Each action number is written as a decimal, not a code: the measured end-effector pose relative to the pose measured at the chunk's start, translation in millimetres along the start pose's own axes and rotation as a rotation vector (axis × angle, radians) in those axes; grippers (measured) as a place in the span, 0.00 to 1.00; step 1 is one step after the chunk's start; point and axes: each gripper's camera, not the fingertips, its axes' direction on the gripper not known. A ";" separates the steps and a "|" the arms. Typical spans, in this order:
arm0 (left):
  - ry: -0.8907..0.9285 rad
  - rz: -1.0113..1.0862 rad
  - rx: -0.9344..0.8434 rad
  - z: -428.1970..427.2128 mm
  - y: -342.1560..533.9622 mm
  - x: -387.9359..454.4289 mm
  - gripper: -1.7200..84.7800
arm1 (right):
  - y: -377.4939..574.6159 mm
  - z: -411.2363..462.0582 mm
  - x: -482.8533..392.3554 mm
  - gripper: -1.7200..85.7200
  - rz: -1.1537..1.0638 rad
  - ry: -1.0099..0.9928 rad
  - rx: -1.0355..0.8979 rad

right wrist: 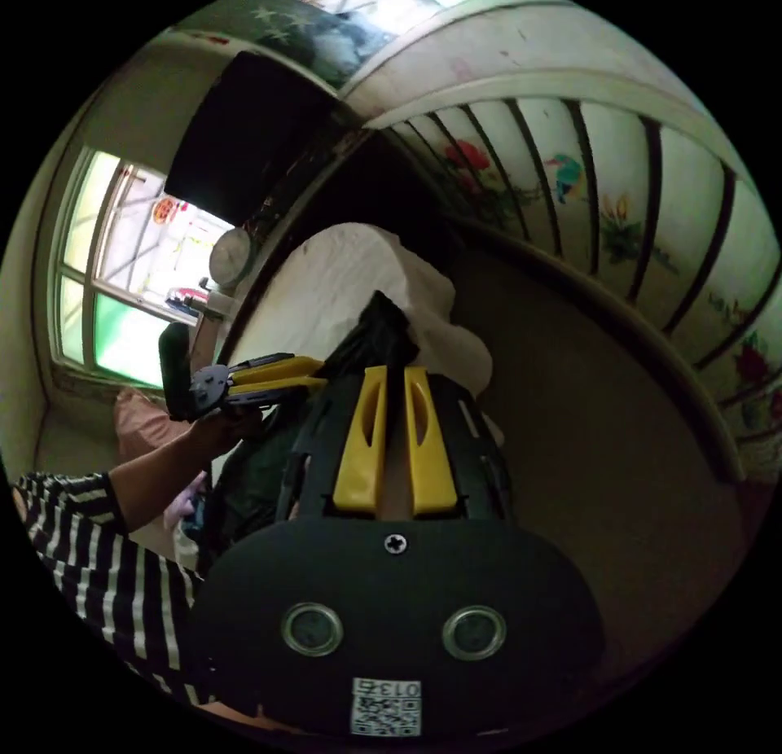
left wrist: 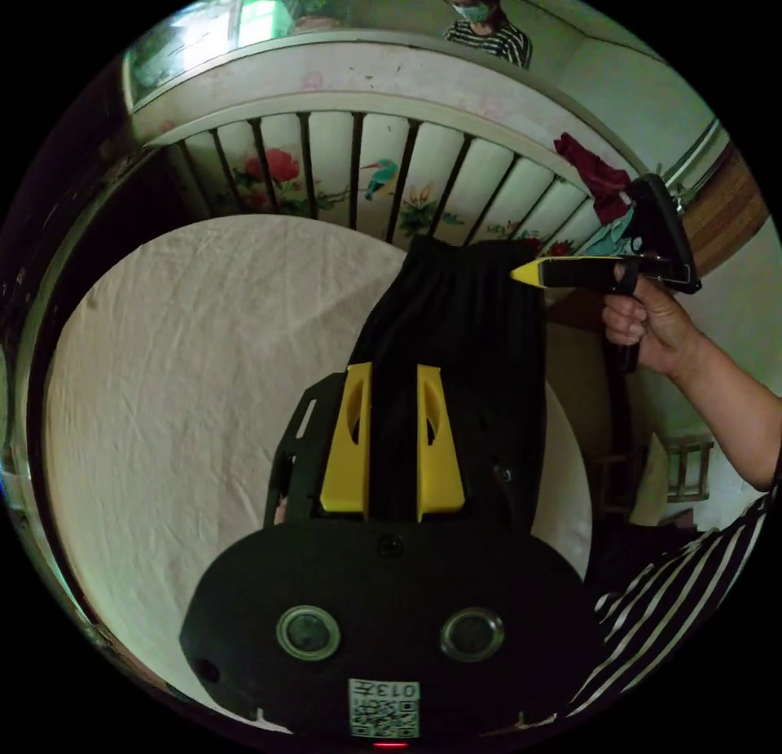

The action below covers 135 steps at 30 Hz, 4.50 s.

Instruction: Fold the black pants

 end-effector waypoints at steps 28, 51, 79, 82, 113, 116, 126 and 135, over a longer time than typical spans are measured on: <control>-0.008 -1.045 0.132 -154.5 520.1 -81.7 0.15 | 313.5 268.9 -609.4 0.07 -1.618 0.039 -0.438; -0.177 -0.989 -0.033 -165.3 554.8 -10.6 0.12 | 210.2 415.5 -780.4 0.11 -1.479 -0.014 -0.767; -0.345 -1.047 -0.051 -180.1 685.9 91.2 0.02 | 259.6 481.8 -896.4 0.05 -1.591 -0.017 -0.744; -0.325 -1.035 -0.042 -182.7 702.2 96.5 0.02 | 261.2 490.6 -898.0 0.04 -1.590 -0.037 -0.699; -0.211 -1.731 0.655 -253.0 1038.7 200.8 0.10 | 314.7 635.8 -1145.5 0.16 -1.898 -0.270 -1.175; -0.232 -1.741 0.638 -255.1 1024.3 211.1 0.09 | 313.8 629.0 -1141.5 0.12 -1.909 -0.248 -1.155; -0.488 -1.442 0.529 -308.6 872.2 272.5 0.07 | 231.4 489.5 -1065.0 0.09 -2.000 -0.547 -0.781; -0.428 -0.865 0.390 -293.5 661.5 287.2 0.07 | 108.5 359.5 -898.5 0.09 -1.882 -0.382 -0.547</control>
